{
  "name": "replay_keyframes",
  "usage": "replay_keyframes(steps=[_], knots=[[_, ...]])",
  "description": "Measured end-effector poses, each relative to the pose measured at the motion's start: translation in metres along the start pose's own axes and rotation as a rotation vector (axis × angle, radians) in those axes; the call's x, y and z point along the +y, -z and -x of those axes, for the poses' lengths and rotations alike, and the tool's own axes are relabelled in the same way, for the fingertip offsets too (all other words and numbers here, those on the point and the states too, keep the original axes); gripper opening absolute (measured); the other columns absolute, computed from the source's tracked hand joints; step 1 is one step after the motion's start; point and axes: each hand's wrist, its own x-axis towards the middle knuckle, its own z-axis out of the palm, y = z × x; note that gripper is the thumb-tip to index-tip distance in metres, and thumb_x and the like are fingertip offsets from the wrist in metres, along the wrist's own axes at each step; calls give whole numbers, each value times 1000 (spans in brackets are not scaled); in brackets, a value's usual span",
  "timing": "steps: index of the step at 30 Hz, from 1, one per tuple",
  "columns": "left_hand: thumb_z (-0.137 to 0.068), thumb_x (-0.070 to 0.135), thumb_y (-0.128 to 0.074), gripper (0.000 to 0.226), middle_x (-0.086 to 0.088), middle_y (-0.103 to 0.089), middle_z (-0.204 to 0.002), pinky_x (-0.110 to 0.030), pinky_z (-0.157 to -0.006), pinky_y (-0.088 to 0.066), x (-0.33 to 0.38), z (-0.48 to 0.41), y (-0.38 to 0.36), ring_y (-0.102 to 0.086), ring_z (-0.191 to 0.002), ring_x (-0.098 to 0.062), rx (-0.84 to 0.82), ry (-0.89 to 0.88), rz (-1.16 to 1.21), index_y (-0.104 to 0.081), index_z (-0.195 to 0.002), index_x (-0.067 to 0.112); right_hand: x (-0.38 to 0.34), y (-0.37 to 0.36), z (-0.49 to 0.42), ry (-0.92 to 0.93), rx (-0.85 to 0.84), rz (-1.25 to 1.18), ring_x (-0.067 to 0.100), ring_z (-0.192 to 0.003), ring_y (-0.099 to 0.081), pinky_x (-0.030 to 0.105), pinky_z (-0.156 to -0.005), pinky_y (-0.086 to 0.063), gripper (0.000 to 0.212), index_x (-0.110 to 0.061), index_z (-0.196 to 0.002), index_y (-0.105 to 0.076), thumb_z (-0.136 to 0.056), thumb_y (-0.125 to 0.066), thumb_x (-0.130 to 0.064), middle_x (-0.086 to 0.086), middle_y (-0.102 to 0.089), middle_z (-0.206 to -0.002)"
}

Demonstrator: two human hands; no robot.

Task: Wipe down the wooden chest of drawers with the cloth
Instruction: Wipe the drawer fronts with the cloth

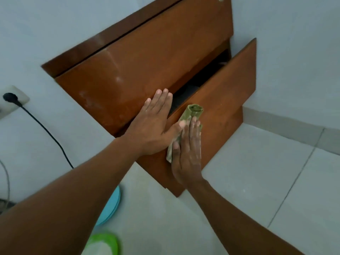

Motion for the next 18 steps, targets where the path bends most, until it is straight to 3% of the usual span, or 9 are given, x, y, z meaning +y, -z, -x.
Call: replay_keyframes(steps=[3,6,8,10,12,14,16,18], knots=[[-90,77,-11,94,5,16,-169,-34,-125,11,-1,3,-2,22,-152,-6,8,24,32,10,-161,20,31,1,-44,-196,103,19,24,-157,1,47,-127,-5,57,-6,-159,-9,-108,-23,-27,11,-2,-169],[-89,79,-13,94,7,17,-169,-33,-124,12,0,1,-4,22,-152,-5,20,26,23,10,-161,22,78,12,-100,-503,233,-25,19,-157,-2,42,-128,-5,56,-13,-160,-9,-109,-20,-34,6,-6,-169],[-89,79,-12,94,7,16,-169,-34,-124,11,1,0,-4,22,-152,-5,27,23,25,9,-161,22,105,24,-125,-709,310,-56,25,-153,-21,37,-125,-15,55,-11,-157,-27,-107,-28,-33,9,-27,-164],[-89,79,-11,94,6,15,-170,-34,-125,10,0,-1,-4,21,-152,-5,26,16,22,9,-161,22,113,37,-131,-822,420,-96,28,-137,-43,26,-112,-27,44,-9,-143,-49,-103,-40,-24,10,-50,-146],[-90,78,-9,93,5,13,-170,-35,-126,8,-2,-1,-3,20,-153,-6,27,5,9,8,-161,21,93,40,-112,-800,496,-136,24,-124,-53,15,-99,-31,35,-6,-131,-58,-100,-46,-18,10,-59,-130],[-94,74,-11,90,2,10,-171,-36,-126,7,-3,-2,-3,17,-154,-8,36,-22,-12,5,-162,18,47,28,-64,-662,494,-151,20,-115,-55,16,-98,-36,32,-7,-127,-59,-100,-48,-19,10,-60,-122],[-97,70,-12,87,-2,7,-171,-37,-126,6,-5,0,-2,15,-155,-10,46,-46,-23,3,-162,14,-10,5,-4,-479,335,-105,22,-118,-53,28,-104,-39,34,-10,-130,-58,-101,-46,-24,11,-58,-126],[-96,69,-11,88,-3,7,-171,-38,-127,6,-6,2,-2,15,-155,-11,46,-43,-4,3,-161,12,-44,-20,45,-310,152,-55,25,-132,-46,34,-114,-32,46,-9,-141,-52,-100,-42,-27,14,-52,-143]])
